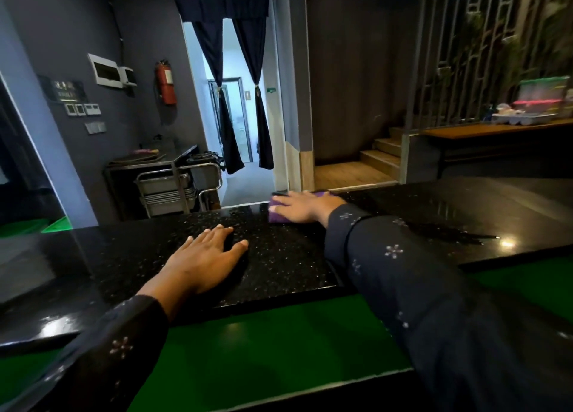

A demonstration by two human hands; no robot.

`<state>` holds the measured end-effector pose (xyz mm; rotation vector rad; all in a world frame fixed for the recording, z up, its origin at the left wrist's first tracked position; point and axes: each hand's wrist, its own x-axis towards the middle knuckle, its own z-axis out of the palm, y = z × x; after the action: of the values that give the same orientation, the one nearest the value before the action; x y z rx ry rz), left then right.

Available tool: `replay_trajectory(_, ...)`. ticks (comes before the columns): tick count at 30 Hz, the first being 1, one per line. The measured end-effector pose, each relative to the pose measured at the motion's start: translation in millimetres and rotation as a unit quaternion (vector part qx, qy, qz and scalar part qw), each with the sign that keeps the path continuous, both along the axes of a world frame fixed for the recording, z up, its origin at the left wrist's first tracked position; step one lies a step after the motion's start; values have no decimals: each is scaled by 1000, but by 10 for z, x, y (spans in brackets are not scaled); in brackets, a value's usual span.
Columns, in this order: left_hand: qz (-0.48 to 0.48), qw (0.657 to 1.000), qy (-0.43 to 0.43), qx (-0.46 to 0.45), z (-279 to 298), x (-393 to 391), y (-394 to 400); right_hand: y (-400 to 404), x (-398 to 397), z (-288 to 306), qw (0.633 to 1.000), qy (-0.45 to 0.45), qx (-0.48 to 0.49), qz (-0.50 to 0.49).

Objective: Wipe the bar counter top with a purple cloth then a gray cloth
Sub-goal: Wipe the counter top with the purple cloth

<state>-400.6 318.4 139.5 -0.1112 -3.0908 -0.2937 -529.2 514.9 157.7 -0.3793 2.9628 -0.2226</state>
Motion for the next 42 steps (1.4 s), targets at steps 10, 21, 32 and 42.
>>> replay_trajectory(10,5,1000,9,-2,-35,-53,4,406,495,-18,998,-15,0,-68)
replay_trajectory(21,-4,1000,8,3,-32,2,16,314,1709,-26,999,9,18,-42)
replay_trajectory(32,-24,1000,2,9,-15,-40,-71,25,1626,-109,998,40,0,-54)
replay_trajectory(42,-22,1000,10,9,-34,-42,-43,396,1771,-89,987,32,2,-157)
